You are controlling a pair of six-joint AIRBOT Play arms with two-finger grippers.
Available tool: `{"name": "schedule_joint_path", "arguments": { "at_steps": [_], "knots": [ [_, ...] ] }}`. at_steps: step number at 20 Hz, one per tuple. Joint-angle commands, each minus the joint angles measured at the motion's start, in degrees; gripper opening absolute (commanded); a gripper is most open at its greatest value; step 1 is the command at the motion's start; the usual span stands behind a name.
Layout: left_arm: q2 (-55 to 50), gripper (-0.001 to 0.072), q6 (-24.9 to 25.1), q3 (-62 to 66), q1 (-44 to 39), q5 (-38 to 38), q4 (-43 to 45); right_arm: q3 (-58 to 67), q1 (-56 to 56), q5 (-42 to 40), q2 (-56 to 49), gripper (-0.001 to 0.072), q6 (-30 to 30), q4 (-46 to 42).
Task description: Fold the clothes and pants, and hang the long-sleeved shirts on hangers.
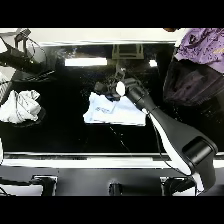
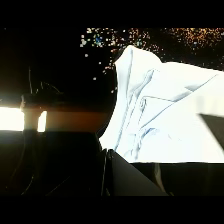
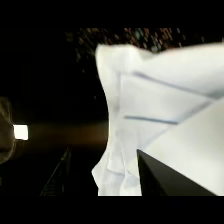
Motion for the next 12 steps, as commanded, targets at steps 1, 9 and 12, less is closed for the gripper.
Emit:
{"name": "schedule_joint_path", "arguments": {
  "at_steps": [1,9,12],
  "knots": [
    [-0.02,0.0022,0.02,0.00,0.02,0.02,-0.02,7.54,-3.17,7.39,1.51,0.0497,-3.17,-2.12],
    [-0.02,0.0022,1.84,0.00,0.04,0.02,0.00,19.37,-34.91,39.54,3.50,0.0670,-25.83,15.89],
    [-0.02,0.0022,2.19,0.00,0.04,0.02,0.00,11.17,-46.31,44.06,3.50,0.0669,-37.33,19.56]
  ]
}}
